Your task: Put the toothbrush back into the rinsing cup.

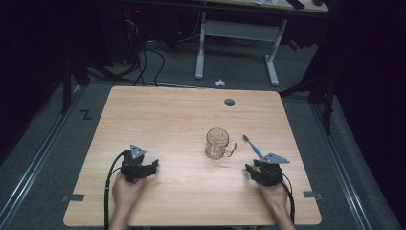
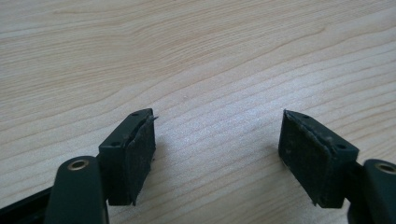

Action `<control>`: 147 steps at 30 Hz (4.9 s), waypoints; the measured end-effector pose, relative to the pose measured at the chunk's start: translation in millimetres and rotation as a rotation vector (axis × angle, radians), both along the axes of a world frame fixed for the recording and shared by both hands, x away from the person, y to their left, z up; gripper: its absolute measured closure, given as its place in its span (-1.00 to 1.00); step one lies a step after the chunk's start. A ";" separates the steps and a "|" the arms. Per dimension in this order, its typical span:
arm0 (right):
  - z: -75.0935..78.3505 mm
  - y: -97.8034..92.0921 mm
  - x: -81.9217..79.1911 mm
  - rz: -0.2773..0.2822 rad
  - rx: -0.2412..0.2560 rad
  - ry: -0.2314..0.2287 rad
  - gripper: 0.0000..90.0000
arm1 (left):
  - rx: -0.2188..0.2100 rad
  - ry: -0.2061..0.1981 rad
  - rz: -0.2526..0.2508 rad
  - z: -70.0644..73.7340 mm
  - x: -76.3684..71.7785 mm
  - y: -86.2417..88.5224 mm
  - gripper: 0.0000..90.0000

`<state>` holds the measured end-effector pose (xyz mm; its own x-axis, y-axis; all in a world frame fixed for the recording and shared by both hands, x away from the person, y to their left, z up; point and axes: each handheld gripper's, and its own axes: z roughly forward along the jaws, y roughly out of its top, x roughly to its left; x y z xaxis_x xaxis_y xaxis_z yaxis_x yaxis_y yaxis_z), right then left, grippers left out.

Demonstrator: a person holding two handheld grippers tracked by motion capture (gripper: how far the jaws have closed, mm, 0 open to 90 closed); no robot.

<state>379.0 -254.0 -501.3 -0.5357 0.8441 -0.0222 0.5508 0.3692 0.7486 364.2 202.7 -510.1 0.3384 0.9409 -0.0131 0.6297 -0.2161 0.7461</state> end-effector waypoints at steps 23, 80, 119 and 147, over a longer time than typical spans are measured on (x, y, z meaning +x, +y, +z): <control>9.7 -14.2 -12.5 -0.002 0.009 -0.019 0.34 | 0.000 0.000 0.001 0.0 0.0 0.0 -0.38; 33.1 -59.8 -1.6 -0.071 -0.045 0.009 0.41 | 0.000 0.001 0.000 0.1 0.0 0.0 -0.38; 52.4 -46.2 54.0 -0.031 -0.115 0.100 0.41 | 0.000 0.000 0.001 0.0 0.0 0.0 -0.38; 54.4 -16.0 92.0 0.032 -0.211 0.252 0.30 | -0.001 -0.001 0.002 0.0 0.0 0.0 -0.38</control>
